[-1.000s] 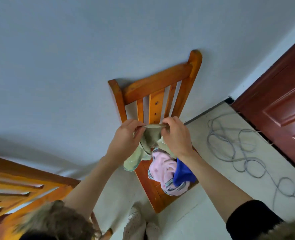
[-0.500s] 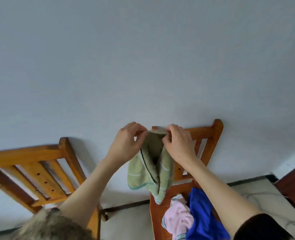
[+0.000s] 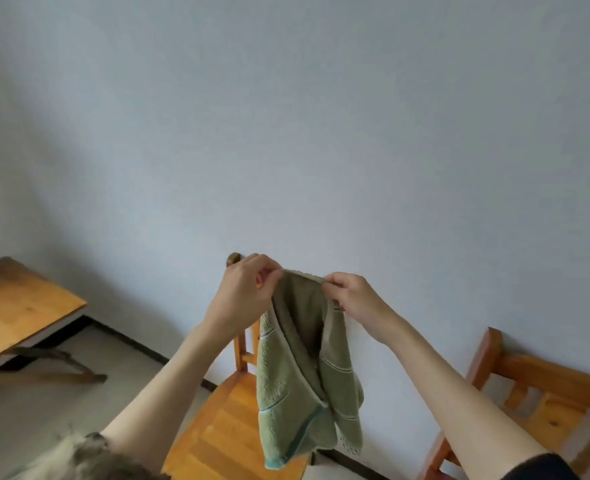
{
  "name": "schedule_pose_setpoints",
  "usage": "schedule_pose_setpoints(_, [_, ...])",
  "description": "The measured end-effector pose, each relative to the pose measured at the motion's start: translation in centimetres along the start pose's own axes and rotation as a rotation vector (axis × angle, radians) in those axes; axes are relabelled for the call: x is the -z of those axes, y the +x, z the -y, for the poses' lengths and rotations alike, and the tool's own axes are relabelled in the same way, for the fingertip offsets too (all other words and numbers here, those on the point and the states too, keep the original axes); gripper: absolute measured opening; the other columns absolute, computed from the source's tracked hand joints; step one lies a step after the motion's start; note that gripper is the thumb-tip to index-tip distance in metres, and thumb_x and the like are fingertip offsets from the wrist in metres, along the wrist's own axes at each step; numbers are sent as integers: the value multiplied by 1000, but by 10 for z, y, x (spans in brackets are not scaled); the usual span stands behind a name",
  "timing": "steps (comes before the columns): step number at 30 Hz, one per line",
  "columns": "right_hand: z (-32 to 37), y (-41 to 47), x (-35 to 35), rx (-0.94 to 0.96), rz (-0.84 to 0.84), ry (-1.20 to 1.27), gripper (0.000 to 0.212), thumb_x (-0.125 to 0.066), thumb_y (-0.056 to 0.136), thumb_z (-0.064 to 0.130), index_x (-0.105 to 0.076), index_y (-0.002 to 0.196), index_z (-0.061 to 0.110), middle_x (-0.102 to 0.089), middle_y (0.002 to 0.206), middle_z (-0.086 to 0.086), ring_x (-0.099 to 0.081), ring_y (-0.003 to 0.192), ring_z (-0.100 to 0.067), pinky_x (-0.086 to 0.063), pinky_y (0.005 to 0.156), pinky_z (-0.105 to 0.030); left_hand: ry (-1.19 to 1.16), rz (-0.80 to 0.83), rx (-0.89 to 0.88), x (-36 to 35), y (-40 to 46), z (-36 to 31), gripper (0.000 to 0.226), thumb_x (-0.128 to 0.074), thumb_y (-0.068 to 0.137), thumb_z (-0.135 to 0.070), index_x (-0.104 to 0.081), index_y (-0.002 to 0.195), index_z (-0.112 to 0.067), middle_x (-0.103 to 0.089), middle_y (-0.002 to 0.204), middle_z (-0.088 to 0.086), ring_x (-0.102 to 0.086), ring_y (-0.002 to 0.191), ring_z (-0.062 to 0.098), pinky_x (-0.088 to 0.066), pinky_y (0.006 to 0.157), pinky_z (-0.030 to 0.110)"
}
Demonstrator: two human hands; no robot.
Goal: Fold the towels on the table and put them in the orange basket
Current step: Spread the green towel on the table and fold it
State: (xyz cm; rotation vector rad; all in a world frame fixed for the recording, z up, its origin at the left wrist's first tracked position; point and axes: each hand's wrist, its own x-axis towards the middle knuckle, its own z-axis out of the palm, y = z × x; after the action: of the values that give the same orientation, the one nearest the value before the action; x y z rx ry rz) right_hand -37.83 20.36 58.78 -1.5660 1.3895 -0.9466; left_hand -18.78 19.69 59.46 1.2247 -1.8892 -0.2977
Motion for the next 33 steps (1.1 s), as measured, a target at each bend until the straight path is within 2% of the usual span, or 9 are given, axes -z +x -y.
schedule_pose_setpoints(2, [21, 7, -42, 53, 99, -56, 23, -49, 95, 23, -58, 77, 14, -53, 75, 3, -48, 72, -10, -37, 69, -23, 44, -60, 72, 41, -14, 25, 11, -58, 89, -15, -65, 82, -19, -62, 78, -6, -53, 74, 6, -41, 69, 14])
schedule_pose_setpoints(5, [53, 14, -112, 183, 197, -134, 17, -54, 93, 27, -60, 85, 13, -53, 75, 6, -47, 70, -6, -37, 65, -18, 128, -127, 143, 106, -42, 62, 10, -59, 89, -15, -68, 84, -16, -62, 78, -8, -54, 73, 4, -40, 67, 9])
schedule_pose_setpoints(10, [100, 18, -236, 387, 166, -351, 5, -55, 89, 17, -51, 93, 19, -56, 84, 5, -52, 79, -11, -37, 60, -9, 286, -176, 221, 213, -106, 121, 9, -60, 88, -16, -67, 83, -17, -56, 74, -17, -52, 71, 1, -37, 67, 7])
schedule_pose_setpoints(11, [107, 19, -260, 420, 143, -390, 6, -55, 88, 16, -52, 93, 19, -58, 88, 3, -54, 82, -13, -38, 64, -10, 316, -181, 231, 234, -119, 132, 9, -60, 89, -16, -67, 83, -17, -55, 74, -17, -52, 70, 0, -37, 66, 7])
schedule_pose_setpoints(14, [126, 24, -334, 509, 81, -479, 9, -53, 87, 14, -58, 94, 12, -63, 94, -4, -57, 87, -21, -47, 80, -33, 385, -224, 270, 292, -153, 161, 9, -60, 88, -16, -67, 83, -17, -52, 74, -20, -50, 69, -1, -36, 66, 8])
schedule_pose_setpoints(21, [166, 51, -477, 491, 123, -505, 14, -49, 89, 15, -61, 92, 7, -57, 103, -10, -56, 94, -30, -46, 84, -40, 480, -355, 405, 398, -210, 220, 9, -61, 87, -12, -67, 81, -12, -56, 76, -10, -49, 68, 0, -37, 67, 6])
schedule_pose_setpoints(25, [181, 83, -537, 480, 158, -430, 18, -46, 91, 10, -63, 92, 4, -62, 98, -14, -57, 89, -28, -45, 74, -33, 532, -466, 507, 447, -225, 265, 9, -62, 87, -11, -68, 81, -11, -60, 79, -6, -52, 69, 11, -38, 67, 10])
schedule_pose_setpoints(28, [195, 112, -575, 501, 157, -372, 17, -46, 91, 6, -63, 94, 6, -65, 94, -11, -51, 79, -21, -38, 68, -25, 545, -535, 566, 473, -222, 307, 8, -63, 86, -9, -70, 83, -9, -60, 80, -4, -52, 71, 14, -35, 66, 4])
schedule_pose_setpoints(33, [217, 176, -630, 525, 142, -325, 16, -50, 93, 15, -64, 96, 10, -68, 92, -7, -59, 85, -25, -44, 75, -31, 539, -559, 663, 504, -202, 387, 9, -61, 88, -10, -69, 86, -8, -59, 81, -5, -53, 69, 11, -35, 65, 2])
